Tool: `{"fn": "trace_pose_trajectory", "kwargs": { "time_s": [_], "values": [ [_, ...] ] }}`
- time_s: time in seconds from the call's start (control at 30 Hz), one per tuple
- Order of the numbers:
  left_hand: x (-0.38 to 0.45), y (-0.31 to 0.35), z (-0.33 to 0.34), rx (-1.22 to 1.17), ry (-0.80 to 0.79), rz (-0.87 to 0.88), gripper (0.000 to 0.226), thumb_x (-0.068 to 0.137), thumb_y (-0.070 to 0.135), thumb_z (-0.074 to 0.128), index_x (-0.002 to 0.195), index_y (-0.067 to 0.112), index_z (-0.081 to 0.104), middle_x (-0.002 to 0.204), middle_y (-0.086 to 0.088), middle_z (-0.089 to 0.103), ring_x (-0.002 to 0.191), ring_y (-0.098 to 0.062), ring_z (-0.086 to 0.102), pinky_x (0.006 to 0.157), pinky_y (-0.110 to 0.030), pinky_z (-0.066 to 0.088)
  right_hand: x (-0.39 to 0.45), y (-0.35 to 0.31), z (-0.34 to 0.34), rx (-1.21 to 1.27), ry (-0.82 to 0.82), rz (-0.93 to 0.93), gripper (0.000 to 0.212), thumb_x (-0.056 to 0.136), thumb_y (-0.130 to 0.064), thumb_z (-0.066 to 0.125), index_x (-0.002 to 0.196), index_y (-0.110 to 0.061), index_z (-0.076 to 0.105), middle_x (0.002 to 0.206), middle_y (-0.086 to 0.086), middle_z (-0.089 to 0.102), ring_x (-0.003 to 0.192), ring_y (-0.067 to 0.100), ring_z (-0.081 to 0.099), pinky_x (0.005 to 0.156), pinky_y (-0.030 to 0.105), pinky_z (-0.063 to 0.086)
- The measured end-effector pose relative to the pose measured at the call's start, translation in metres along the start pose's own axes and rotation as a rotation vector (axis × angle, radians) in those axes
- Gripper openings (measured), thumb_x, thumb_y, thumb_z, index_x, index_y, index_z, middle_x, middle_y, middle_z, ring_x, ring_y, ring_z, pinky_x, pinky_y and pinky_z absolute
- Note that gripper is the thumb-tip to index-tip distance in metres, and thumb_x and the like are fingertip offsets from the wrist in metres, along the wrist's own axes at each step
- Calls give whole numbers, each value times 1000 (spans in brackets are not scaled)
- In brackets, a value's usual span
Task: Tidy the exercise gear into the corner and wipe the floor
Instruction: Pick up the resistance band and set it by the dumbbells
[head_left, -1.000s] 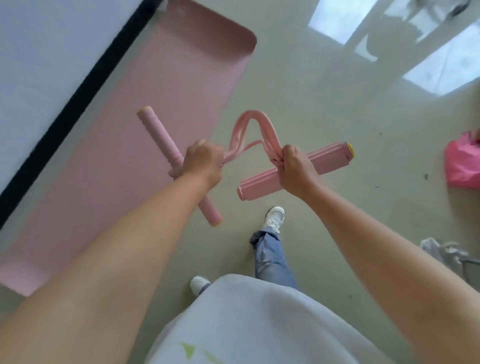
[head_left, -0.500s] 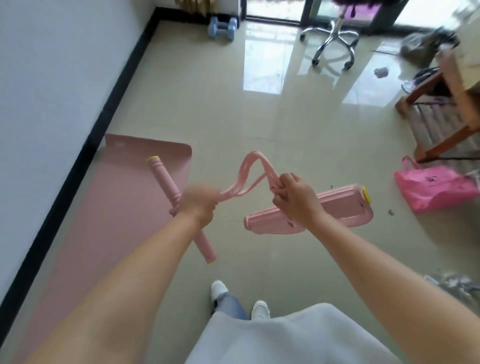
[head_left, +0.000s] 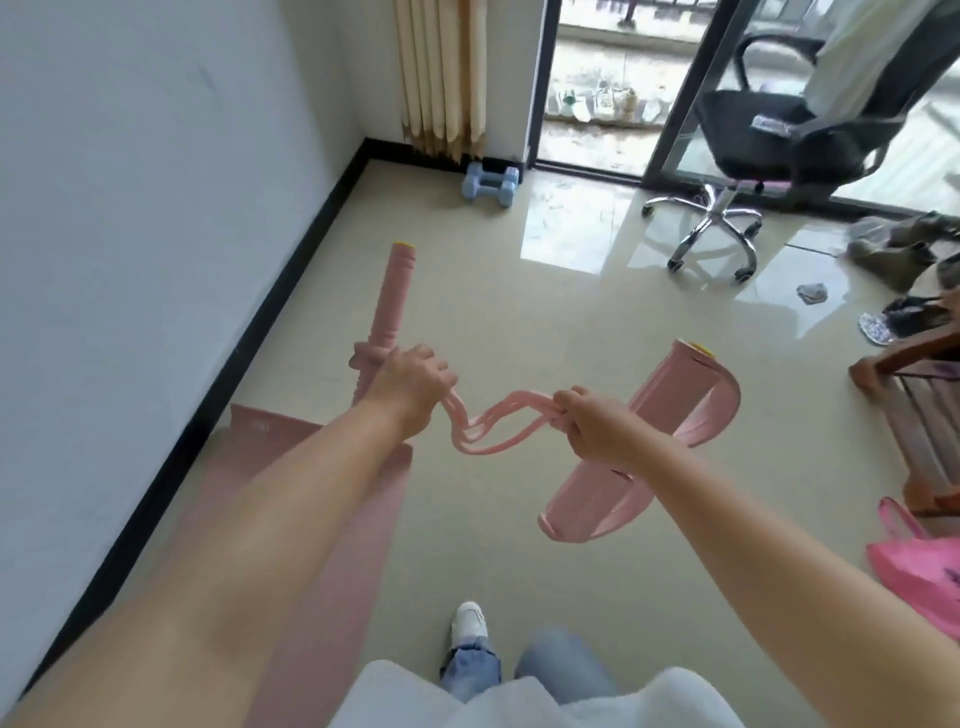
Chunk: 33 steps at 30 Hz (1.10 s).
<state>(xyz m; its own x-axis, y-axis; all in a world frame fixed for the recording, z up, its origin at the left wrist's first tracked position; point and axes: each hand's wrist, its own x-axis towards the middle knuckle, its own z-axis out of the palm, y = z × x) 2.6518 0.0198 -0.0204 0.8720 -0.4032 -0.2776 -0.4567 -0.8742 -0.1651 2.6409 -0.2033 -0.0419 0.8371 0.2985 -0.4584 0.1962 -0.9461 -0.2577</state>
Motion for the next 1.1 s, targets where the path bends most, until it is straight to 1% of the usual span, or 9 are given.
{"fn": "trace_pose_trajectory", "kwargs": {
  "time_s": [0.13, 0.27, 0.43, 0.63, 0.73, 0.83, 0.93, 1.03, 1.1],
  "values": [
    [68, -66, -17, 100, -10, 56, 45, 84, -8, 39, 122, 12, 53, 126, 0, 56, 126, -22, 44, 102, -31, 32, 85, 8, -49, -45, -22, -28, 25, 94, -6, 35, 114, -8, 49, 116, 9, 51, 88, 24, 51, 69, 30, 36],
    [146, -124, -24, 75, -31, 29, 47, 85, -9, 38, 122, 14, 54, 127, 2, 55, 126, -18, 43, 101, -28, 32, 184, 23, -91, -25, 2, -78, 22, 96, -8, 39, 114, -7, 50, 117, 9, 51, 86, 23, 51, 68, 28, 35],
    [262, -199, -46, 122, -89, -31, 48, 83, -11, 40, 119, 18, 55, 123, 7, 55, 123, -16, 45, 91, -31, 37, 316, 40, -152, 44, 66, -137, 24, 98, -14, 37, 116, -4, 50, 117, 12, 51, 82, 21, 46, 68, 28, 36],
    [394, -289, -62, 110, -134, -43, 49, 76, -11, 45, 110, 23, 57, 112, 9, 57, 116, -16, 49, 76, -31, 34, 463, 46, -237, 54, 46, -163, 22, 96, -8, 40, 112, -4, 54, 116, 11, 52, 96, 32, 58, 71, 31, 40],
    [439, -332, -66, 147, -171, -21, 49, 79, -9, 45, 112, 24, 57, 113, 9, 57, 116, -16, 49, 78, -33, 36, 530, 37, -268, 62, 39, -193, 21, 94, -4, 42, 110, -5, 55, 114, 10, 53, 95, 31, 57, 68, 28, 38],
    [487, -384, -72, 152, -235, -28, 47, 83, -9, 43, 117, 21, 55, 121, 6, 55, 120, -17, 46, 70, -27, 34, 596, 28, -299, 65, 30, -205, 20, 96, -8, 40, 110, -5, 55, 110, 7, 53, 85, 24, 52, 68, 26, 36],
    [544, -445, -73, 141, -287, -51, 44, 88, -7, 40, 121, 18, 53, 127, 4, 54, 124, -18, 44, 54, -23, 23, 663, 22, -332, 84, 37, -175, 19, 97, -11, 38, 105, -8, 55, 98, 0, 45, 81, 18, 47, 66, 24, 34],
    [603, -507, -73, 117, -287, -63, 40, 90, -4, 40, 121, 18, 53, 128, 3, 53, 126, -18, 43, 59, -26, 22, 731, 18, -357, 128, 86, -101, 12, 96, -8, 38, 89, -16, 43, 94, -1, 43, 81, 17, 44, 56, 19, 30],
    [638, -542, -72, 110, -305, -32, 40, 90, -4, 41, 121, 18, 53, 127, 3, 53, 125, -18, 43, 59, -25, 23, 772, 13, -370, 150, 88, -53, 13, 95, -6, 39, 87, -16, 41, 93, -1, 43, 80, 17, 44, 53, 16, 28]
  ]
}}
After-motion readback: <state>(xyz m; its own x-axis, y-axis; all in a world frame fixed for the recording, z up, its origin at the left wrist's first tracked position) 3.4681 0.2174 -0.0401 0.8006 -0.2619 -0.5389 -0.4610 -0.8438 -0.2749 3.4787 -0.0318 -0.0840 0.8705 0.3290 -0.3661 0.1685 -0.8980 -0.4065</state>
